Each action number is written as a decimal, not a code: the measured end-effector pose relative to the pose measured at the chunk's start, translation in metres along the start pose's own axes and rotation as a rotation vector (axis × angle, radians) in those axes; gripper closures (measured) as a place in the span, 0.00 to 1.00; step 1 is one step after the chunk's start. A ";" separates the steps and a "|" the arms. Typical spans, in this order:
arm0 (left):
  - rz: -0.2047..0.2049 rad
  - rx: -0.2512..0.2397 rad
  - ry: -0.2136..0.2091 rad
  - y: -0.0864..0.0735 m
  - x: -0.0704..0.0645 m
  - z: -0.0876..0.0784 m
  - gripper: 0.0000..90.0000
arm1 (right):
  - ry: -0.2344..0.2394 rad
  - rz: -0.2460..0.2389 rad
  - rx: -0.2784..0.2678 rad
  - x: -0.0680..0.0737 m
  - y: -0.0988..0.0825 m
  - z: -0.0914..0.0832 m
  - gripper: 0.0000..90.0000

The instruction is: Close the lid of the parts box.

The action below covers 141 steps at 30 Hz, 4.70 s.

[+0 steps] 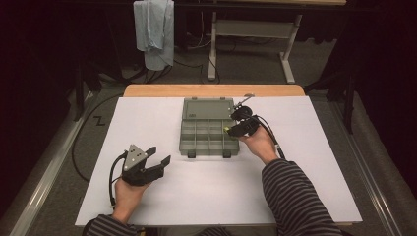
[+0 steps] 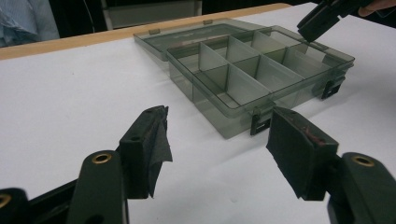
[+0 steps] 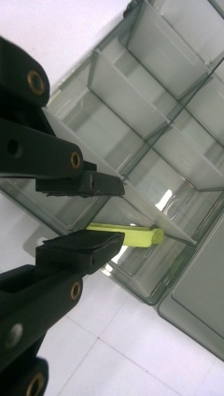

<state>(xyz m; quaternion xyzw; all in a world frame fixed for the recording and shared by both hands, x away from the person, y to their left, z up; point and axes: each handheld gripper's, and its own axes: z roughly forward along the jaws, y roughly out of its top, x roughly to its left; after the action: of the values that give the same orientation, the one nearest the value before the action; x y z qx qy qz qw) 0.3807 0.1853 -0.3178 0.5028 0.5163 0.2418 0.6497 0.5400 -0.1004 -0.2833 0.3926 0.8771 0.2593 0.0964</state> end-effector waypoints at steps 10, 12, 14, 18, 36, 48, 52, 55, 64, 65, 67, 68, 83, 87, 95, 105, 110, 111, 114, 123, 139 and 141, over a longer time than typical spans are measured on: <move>-0.001 0.010 0.007 -0.001 0.002 0.002 0.42 | 0.027 0.020 -0.003 -0.005 -0.014 -0.003 0.81; 0.006 0.002 0.002 -0.001 0.000 0.002 0.42 | 0.025 0.023 -0.002 -0.005 -0.016 -0.004 0.81; 0.023 0.001 -0.006 -0.002 -0.002 0.002 0.42 | 0.026 0.031 -0.002 -0.005 -0.018 -0.004 0.80; 0.038 0.005 -0.007 -0.003 -0.004 0.002 0.42 | 0.026 0.047 0.008 -0.004 -0.023 -0.003 0.79; 0.022 0.022 -0.007 -0.003 -0.003 0.003 0.42 | -0.004 0.124 0.004 -0.016 -0.019 0.008 0.83; 0.033 0.039 0.002 -0.004 -0.006 0.007 0.44 | 0.030 0.156 0.007 -0.021 -0.019 0.008 0.83; 0.036 0.043 0.014 -0.005 -0.006 0.013 0.43 | 0.027 0.145 -0.001 -0.021 -0.020 0.008 0.83; 0.020 0.059 0.018 -0.005 -0.006 0.016 0.43 | 0.032 0.149 0.001 -0.022 -0.020 0.008 0.83; -0.006 0.027 0.019 0.002 -0.007 0.021 0.43 | 0.032 0.152 -0.003 -0.022 -0.020 0.008 0.84; -0.013 0.027 0.017 0.003 -0.007 0.021 0.43 | 0.034 0.151 -0.005 -0.022 -0.020 0.008 0.84; -0.011 0.021 0.008 0.004 -0.007 0.022 0.43 | 0.035 0.151 -0.005 -0.022 -0.021 0.008 0.84; -0.008 0.012 0.005 0.004 -0.007 0.023 0.44 | 0.036 0.153 -0.005 -0.022 -0.021 0.008 0.84; 0.032 0.079 -0.027 0.003 -0.014 0.032 0.48 | 0.030 0.153 -0.005 -0.022 -0.021 0.008 0.84; 0.053 0.098 -0.023 0.001 -0.016 0.039 0.48 | 0.031 0.155 -0.003 -0.021 -0.020 0.008 0.84; 0.054 0.145 0.002 0.002 -0.015 0.055 0.49 | 0.025 0.150 -0.003 -0.021 -0.020 0.008 0.84; 0.003 0.179 0.037 0.013 -0.009 0.071 0.49 | 0.029 0.153 -0.001 -0.021 -0.020 0.008 0.84; 0.001 0.192 0.056 0.016 -0.006 0.079 0.49 | 0.029 0.152 0.000 -0.022 -0.020 0.008 0.84; 0.001 0.195 0.060 0.016 -0.006 0.080 0.49 | 0.029 0.152 -0.002 -0.022 -0.020 0.008 0.84; 0.002 0.204 0.061 0.018 -0.005 0.084 0.50 | 0.029 0.153 -0.002 -0.021 -0.020 0.008 0.84; -0.001 0.226 0.073 0.027 -0.006 0.098 0.52 | 0.029 0.153 0.000 -0.022 -0.020 0.008 0.84; 0.035 0.311 0.090 0.036 -0.009 0.130 0.57 | 0.031 0.157 0.004 -0.022 -0.020 0.008 0.84; 0.041 0.320 0.095 0.037 -0.008 0.134 0.57 | 0.033 0.160 0.002 -0.022 -0.020 0.008 0.84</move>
<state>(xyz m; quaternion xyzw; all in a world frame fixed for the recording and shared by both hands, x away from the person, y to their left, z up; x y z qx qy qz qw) 0.5077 0.1387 -0.2857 0.5983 0.5677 0.1934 0.5313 0.5451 -0.1245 -0.3014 0.4571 0.8447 0.2718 0.0606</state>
